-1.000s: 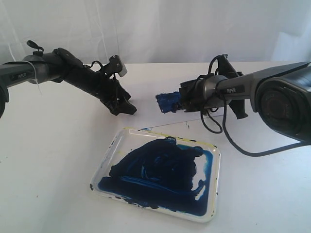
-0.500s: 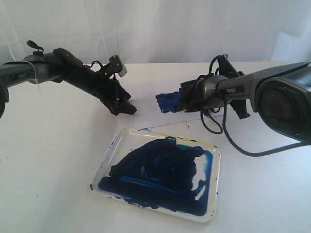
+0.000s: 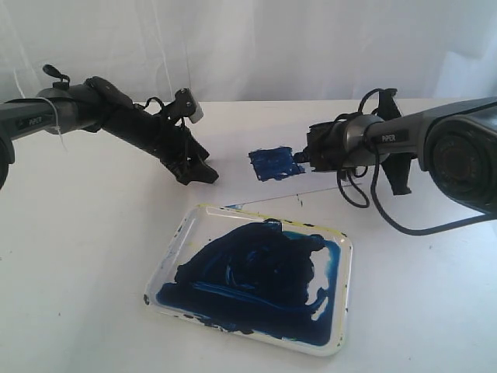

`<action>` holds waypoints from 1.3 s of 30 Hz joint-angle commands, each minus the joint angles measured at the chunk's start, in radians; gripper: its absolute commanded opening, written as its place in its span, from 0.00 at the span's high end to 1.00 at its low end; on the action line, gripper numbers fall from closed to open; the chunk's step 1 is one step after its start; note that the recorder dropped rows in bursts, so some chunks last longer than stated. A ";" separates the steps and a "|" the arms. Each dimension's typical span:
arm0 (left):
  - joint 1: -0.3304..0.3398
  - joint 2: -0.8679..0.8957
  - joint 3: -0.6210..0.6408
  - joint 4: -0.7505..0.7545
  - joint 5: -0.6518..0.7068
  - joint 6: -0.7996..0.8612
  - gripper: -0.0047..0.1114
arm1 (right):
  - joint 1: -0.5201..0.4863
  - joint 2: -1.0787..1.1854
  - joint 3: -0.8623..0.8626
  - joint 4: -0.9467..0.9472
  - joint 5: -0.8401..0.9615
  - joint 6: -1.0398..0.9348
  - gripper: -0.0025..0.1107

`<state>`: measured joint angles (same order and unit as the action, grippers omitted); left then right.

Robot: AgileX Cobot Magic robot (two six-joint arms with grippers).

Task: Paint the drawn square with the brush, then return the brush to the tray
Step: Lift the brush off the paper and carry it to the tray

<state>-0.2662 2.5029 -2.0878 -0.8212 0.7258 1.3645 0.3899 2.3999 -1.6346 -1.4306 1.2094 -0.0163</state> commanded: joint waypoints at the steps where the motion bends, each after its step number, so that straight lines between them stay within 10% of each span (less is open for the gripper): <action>1: -0.003 0.003 0.005 0.024 0.025 0.003 0.36 | 0.002 -0.022 0.003 0.025 -0.026 0.025 0.98; 7: -0.003 0.003 0.005 0.024 0.025 0.003 0.36 | 0.002 -0.120 0.003 0.199 -0.149 -0.012 0.98; 18: -0.003 0.003 0.005 0.024 0.002 0.003 0.36 | 0.010 -0.342 0.065 0.865 0.012 -0.729 0.98; 39: -0.003 0.003 0.005 0.024 0.004 0.001 0.36 | 0.101 -0.431 0.402 0.843 0.012 -0.858 0.98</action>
<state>-0.2662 2.5029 -2.0878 -0.8195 0.7199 1.3645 0.4772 1.9581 -1.2379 -0.5654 1.2173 -0.9014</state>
